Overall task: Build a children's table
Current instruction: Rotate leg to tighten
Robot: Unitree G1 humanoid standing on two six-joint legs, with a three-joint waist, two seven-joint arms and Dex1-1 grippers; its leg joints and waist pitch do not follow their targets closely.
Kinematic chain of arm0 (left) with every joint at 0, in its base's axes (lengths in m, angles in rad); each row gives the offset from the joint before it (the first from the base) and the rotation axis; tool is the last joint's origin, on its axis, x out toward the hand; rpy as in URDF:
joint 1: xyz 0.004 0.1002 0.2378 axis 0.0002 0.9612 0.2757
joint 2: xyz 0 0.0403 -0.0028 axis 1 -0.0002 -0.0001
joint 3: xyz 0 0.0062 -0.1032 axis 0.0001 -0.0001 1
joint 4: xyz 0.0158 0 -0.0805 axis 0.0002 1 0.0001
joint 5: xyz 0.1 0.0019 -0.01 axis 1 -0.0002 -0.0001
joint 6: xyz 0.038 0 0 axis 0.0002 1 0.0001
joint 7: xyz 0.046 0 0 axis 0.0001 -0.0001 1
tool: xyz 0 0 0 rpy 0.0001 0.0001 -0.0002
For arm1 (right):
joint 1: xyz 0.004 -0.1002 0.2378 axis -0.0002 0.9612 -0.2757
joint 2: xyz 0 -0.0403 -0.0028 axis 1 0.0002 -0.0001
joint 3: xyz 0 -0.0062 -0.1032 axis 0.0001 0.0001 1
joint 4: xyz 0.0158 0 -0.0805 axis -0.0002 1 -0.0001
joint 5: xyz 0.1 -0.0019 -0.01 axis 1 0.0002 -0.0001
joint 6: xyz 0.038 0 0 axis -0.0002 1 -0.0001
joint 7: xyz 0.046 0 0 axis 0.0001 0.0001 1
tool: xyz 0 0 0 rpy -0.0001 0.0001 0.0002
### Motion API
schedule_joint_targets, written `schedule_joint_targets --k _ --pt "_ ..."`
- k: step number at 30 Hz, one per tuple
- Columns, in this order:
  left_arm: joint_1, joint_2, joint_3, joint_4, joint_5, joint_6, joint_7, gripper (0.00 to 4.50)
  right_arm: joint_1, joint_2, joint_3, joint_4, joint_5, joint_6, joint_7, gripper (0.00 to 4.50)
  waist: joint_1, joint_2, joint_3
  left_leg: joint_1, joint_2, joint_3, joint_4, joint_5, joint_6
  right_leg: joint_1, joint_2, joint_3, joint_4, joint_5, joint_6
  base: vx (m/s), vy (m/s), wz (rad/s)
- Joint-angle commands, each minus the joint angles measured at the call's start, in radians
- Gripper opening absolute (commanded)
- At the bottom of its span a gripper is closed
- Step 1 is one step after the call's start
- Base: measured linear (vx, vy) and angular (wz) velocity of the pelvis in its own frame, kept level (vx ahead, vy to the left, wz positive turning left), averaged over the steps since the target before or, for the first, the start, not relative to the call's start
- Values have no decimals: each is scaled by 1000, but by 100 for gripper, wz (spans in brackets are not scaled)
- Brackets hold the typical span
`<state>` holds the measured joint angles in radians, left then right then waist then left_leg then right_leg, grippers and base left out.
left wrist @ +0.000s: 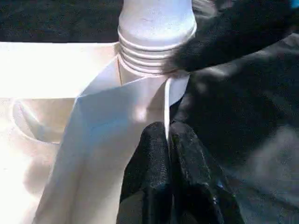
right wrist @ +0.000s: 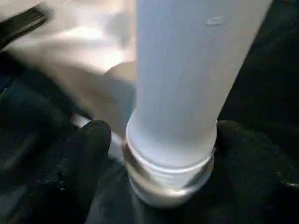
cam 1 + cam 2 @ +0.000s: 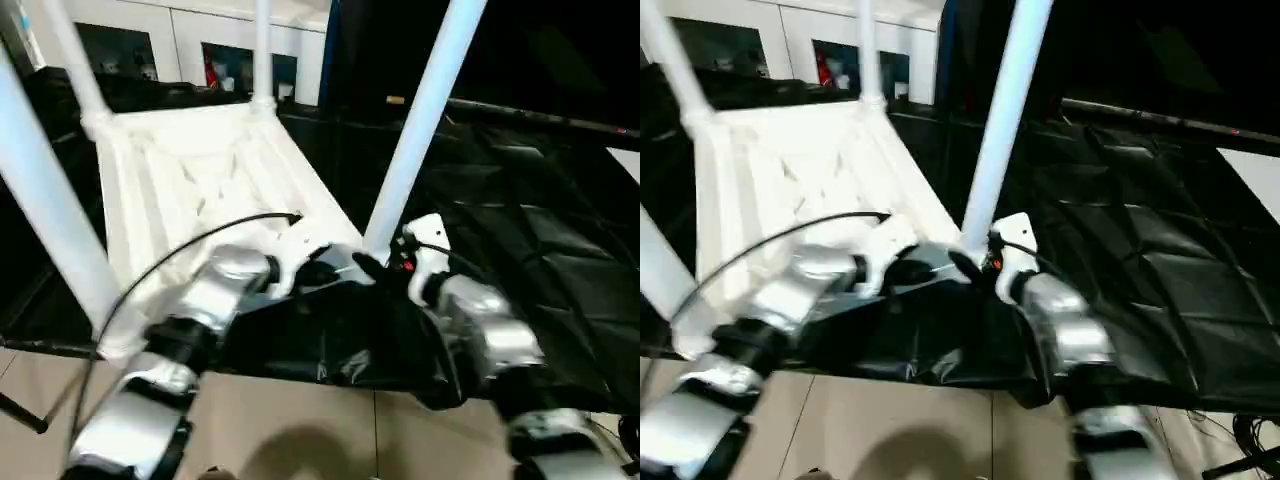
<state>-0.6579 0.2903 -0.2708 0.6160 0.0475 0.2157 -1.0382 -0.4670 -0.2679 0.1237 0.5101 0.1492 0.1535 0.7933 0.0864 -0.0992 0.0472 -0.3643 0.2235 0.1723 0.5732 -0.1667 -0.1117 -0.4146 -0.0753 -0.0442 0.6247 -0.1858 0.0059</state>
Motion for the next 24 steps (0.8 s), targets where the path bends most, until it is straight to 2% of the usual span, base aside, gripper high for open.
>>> schedule_joint_targets --k 1,2,3,5,7,9,10,11,12,18,23,24 --pt "23 -4 -39 -23 -30 -14 -92 0 4 -10 35 -35 9 6 74 391 3 -1 -58 2 4 9 -60 -217 37 51 -50 32 -84 -253 -157 0 0 0" --pt "33 16 -38 -42 -41 -4 -130 0 5 -31 34 -38 9 5 105 391 3 0 -56 4 5 10 -61 -219 38 46 -49 32 -85 -251 -164 0 0 0" --pt "39 32 -38 -56 -47 0 -154 0 5 -47 35 -39 7 2 128 391 4 -1 -58 4 6 9 -60 -213 37 49 -51 32 -82 -244 -169 0 0 0" --pt "63 82 -36 -110 -69 28 -230 0 3 -87 37 -35 -1 0 194 391 6 1 -59 7 8 12 -58 -193 42 45 -48 32 -75 -190 -188 0 0 0" --pt "80 110 -41 -154 -83 51 -273 0 -1 -96 45 -29 -6 -1 219 391 4 2 -59 3 8 13 -58 -179 45 48 -46 32 -68 -142 -208 0 0 0" --pt "84 116 -43 -163 -84 54 -277 0 -3 -96 49 -26 -6 -4 221 391 3 1 -60 4 6 13 -57 -168 43 49 -45 31 -66 -119 -214 0 0 0" --pt "86 120 -44 -170 -84 57 -279 0 -4 -96 51 -24 -6 -5 223 374 4 0 -60 3 6 12 -57 -168 40 52 -47 31 -65 -116 -215 0 0 0" --pt "89 124 -45 -177 -87 59 -279 0 -3 -97 58 -26 -3 -4 227 374 3 -7 -59 2 5 13 -57 -169 40 52 -46 30 -66 -123 -213 0 0 0" --pt "91 126 -45 -180 -88 59 -277 0 -3 -95 63 -27 3 -1 232 365 5 -4 -60 3 5 12 -56 -172 38 53 -49 31 -66 -137 -208 0 0 0" --pt "104 134 -38 -209 -98 79 -285 0 -5 -80 54 -26 21 7 261 325 3 -5 -59 5 7 12 -57 -188 30 50 -49 32 -69 -167 -199 0 0 0" --pt "110 125 -34 -212 -103 86 -260 0 4 -73 46 -29 31 13 261 282 3 -5 -60 5 6 13 -56 -170 31 52 -47 32 -66 -137 -205 0 0 0" --pt "105 101 -24 -190 -95 85 -212 0 5 -52 30 -13 32 5 208 282 3 -5 -60 5 6 13 -56 -166 32 52 -47 32 -66 -132 -207 0 0 0"
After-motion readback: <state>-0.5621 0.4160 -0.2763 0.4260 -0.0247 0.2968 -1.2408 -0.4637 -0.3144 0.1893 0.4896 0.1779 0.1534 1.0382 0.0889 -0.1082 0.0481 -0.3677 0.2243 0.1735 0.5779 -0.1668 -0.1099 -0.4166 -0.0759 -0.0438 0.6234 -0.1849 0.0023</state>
